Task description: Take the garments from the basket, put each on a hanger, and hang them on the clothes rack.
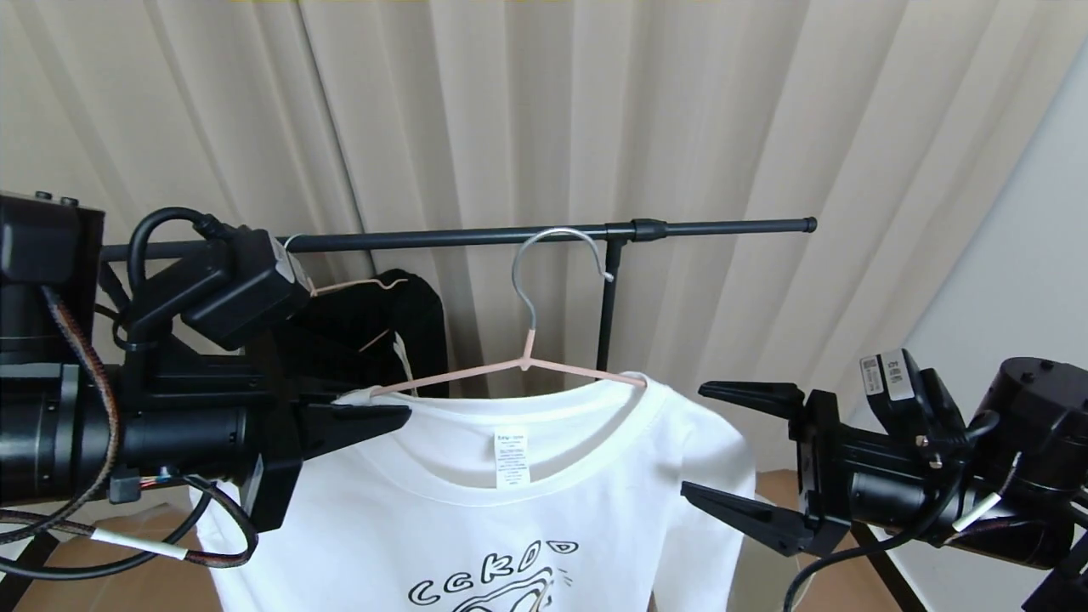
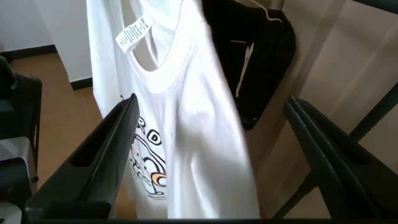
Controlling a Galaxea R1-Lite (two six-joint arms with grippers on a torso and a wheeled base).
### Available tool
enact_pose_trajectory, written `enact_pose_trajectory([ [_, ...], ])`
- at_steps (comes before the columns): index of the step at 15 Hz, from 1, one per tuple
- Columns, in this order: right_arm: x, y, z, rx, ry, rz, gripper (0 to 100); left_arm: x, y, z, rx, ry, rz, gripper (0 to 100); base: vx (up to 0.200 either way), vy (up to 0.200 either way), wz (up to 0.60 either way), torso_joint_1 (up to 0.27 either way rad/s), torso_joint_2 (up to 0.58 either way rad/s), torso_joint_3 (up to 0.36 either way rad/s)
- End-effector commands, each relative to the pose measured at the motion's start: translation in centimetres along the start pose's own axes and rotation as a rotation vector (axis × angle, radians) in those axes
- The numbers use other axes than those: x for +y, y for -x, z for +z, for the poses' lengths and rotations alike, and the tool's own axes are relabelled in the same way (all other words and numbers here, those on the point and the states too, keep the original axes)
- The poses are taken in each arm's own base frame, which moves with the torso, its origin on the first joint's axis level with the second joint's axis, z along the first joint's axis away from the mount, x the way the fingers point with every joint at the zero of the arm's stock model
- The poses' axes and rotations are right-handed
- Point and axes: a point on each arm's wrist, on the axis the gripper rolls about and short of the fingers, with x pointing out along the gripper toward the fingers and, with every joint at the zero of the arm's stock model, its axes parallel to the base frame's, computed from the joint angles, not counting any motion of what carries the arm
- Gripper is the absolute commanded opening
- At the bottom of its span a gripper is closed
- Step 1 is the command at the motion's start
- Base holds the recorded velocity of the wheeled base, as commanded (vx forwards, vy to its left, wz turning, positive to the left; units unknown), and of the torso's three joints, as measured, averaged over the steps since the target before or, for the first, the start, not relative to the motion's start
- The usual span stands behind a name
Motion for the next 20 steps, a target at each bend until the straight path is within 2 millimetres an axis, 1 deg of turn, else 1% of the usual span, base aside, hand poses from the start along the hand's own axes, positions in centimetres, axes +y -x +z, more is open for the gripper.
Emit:
enact_pose_trajectory([
  [1, -0.6, -0.3, -1.2, 0.034, -0.013, -0.006, 100, 0.0, 1.2, 0.1, -0.024, -0.003, 0.034, 0, 0.0, 0.0, 0.0, 0.0, 0.0, 0.0],
  [3, -1.2, -0.6, -2.5, 0.074, 0.001, -0.015, 100, -0.2, 2.0, 0.2, -0.043, -0.004, 0.049, 0, 0.0, 0.0, 0.0, 0.0, 0.0, 0.0],
  [8, -2.1, -1.1, -4.1, 0.117, 0.018, -0.027, 100, -0.4, 2.9, 0.4, -0.065, 0.003, 0.067, 0, 0.0, 0.0, 0.0, 0.0, 0.0, 0.0],
  [14, -2.8, -0.9, -4.2, 0.117, 0.024, -0.049, 100, -0.5, 3.5, 0.4, -0.08, -0.001, 0.081, 0, 0.0, 0.0, 0.0, 0.0, 0.0, 0.0],
  [15, -2.9, -0.9, -4.2, 0.117, 0.026, -0.051, 0, -0.5, 3.6, 0.4, -0.079, -0.001, 0.083, 0, 0.0, 0.0, 0.0, 0.0, 0.0, 0.0],
  [20, -4.1, -0.3, -4.0, 0.109, 0.031, -0.107, 0, -0.6, 4.1, 0.2, -0.079, 0.008, 0.109, 0, 0.0, 0.0, 0.0, 0.0, 0.0, 0.0],
])
